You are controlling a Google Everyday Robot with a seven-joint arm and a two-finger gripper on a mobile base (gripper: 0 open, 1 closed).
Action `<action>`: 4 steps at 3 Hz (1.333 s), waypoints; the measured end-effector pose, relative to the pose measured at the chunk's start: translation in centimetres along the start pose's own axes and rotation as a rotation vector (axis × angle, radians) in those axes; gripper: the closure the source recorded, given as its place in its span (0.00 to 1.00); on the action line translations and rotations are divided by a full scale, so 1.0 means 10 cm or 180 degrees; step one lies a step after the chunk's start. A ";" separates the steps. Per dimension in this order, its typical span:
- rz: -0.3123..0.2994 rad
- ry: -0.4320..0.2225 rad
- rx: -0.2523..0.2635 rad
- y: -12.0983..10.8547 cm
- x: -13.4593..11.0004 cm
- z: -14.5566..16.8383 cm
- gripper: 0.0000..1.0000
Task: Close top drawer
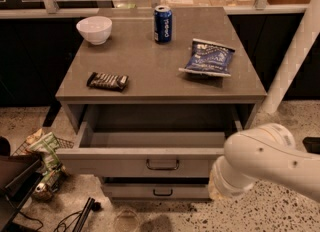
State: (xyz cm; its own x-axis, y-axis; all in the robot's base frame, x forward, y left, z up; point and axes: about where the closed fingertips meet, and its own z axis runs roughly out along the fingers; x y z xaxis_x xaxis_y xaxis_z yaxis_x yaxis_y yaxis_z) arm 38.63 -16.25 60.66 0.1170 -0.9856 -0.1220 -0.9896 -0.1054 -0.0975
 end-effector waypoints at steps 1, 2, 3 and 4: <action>-0.0235 0.0455 0.0166 -0.55 -0.19 -0.23 1.00; -0.0330 0.0712 0.0285 -0.82 -0.30 -0.37 1.00; -0.0438 0.0896 0.0391 -1.01 -0.34 -0.46 1.00; -0.0527 0.1086 0.0519 -1.24 -0.31 -0.57 1.00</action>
Offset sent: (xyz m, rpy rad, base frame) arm 0.1543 0.0544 0.1090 -0.4991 -0.3221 0.1735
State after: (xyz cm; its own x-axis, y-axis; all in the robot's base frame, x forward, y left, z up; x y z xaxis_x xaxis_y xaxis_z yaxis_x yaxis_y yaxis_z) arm 50.06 -12.68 67.86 0.2120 -0.9473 0.2402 -0.9304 -0.2709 -0.2470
